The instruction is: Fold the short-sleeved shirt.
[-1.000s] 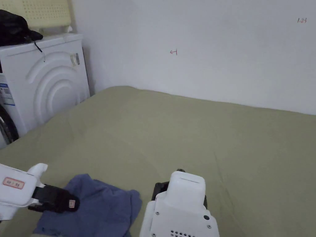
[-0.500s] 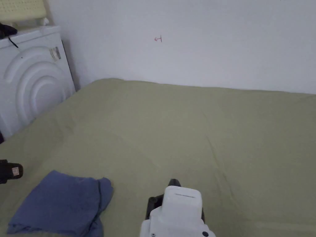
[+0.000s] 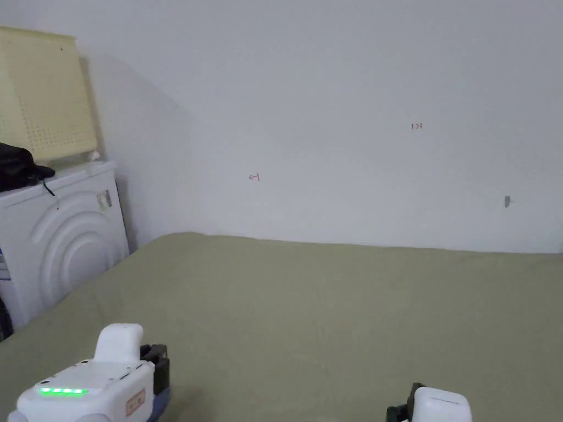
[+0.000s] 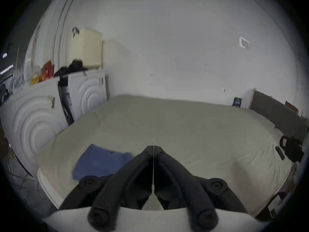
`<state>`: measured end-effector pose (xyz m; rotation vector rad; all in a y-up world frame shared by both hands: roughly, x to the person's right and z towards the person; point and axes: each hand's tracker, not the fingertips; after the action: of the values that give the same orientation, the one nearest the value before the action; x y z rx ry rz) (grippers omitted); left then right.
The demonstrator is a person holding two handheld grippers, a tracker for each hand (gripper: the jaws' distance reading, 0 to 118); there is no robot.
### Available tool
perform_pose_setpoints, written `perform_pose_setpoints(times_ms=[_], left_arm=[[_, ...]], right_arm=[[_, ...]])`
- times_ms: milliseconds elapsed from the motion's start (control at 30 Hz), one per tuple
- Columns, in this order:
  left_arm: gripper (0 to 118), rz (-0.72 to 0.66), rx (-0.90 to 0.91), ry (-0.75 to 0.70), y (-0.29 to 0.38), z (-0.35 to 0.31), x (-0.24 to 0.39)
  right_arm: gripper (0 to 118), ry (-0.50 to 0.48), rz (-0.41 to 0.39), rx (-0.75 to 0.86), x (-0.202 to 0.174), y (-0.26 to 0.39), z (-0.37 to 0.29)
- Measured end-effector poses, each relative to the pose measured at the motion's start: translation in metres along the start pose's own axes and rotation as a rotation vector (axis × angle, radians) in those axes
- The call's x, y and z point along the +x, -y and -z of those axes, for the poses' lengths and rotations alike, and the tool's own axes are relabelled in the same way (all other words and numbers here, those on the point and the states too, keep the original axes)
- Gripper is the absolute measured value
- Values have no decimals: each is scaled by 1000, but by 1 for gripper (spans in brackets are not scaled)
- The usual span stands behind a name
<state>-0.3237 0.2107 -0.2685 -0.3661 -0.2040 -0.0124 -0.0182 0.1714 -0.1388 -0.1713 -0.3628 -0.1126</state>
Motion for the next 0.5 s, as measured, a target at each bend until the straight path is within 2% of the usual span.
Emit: perform_pose_setpoints(times_ms=[67,167,267,367,500], left_arm=[[2,26,82,10,5,-18,47],[2,-28,162,50,11,-47,104],[2,-24,154,60,12,-71,159],[2,-34,173,93,19,-92,202],[2,35,216,86,33,-114,240]], right_arm=[[0,10,-6,19,28,-6,-10],[0,-17,-26,44,71,-15,-25],[0,-11,-48,61,111,-25,-37],[0,27,-67,84,145,-34,-49],[0,77,-110,87,172,-38,-62]])
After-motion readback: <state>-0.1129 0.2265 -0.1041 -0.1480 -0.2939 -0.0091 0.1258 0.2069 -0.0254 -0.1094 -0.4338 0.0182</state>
